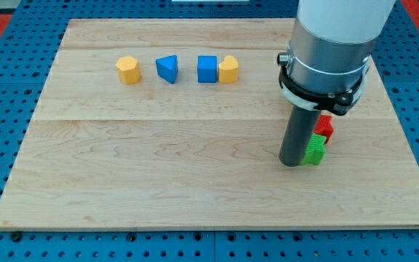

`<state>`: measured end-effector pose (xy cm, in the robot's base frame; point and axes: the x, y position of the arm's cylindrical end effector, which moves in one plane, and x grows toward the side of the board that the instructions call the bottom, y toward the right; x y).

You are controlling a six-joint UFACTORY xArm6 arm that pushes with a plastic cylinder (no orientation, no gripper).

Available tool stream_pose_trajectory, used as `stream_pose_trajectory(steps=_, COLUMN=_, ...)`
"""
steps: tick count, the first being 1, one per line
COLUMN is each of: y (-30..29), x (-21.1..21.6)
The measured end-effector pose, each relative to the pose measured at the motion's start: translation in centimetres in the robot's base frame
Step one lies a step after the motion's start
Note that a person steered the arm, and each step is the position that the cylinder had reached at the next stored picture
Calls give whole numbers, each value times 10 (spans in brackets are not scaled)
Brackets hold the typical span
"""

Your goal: Adjust the blocks to form a vertical line

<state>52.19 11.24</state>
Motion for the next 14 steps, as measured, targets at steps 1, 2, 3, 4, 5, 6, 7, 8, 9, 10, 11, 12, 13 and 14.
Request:
stream_pose_trajectory(steps=1, y=0, x=0)
stream_pose_trajectory(steps=2, y=0, x=8)
stream_pose_trajectory(steps=3, y=0, x=24)
stream_pose_trajectory(steps=4, y=0, x=26)
stream_pose_trajectory(steps=5, y=0, x=29)
stream_pose_trajectory(steps=6, y=23, x=35)
stream_pose_trajectory(steps=7, y=62, x=35)
stream_pose_trajectory(steps=8, y=112, x=35)
stream_pose_trajectory(steps=9, y=125, x=26)
stream_pose_trajectory(steps=10, y=125, x=-6)
stream_pose_trajectory(steps=11, y=125, x=-21)
stream_pose_trajectory(steps=12, y=125, x=-32)
stream_pose_trajectory(steps=13, y=125, x=-34)
stream_pose_trajectory(steps=14, y=121, x=-34)
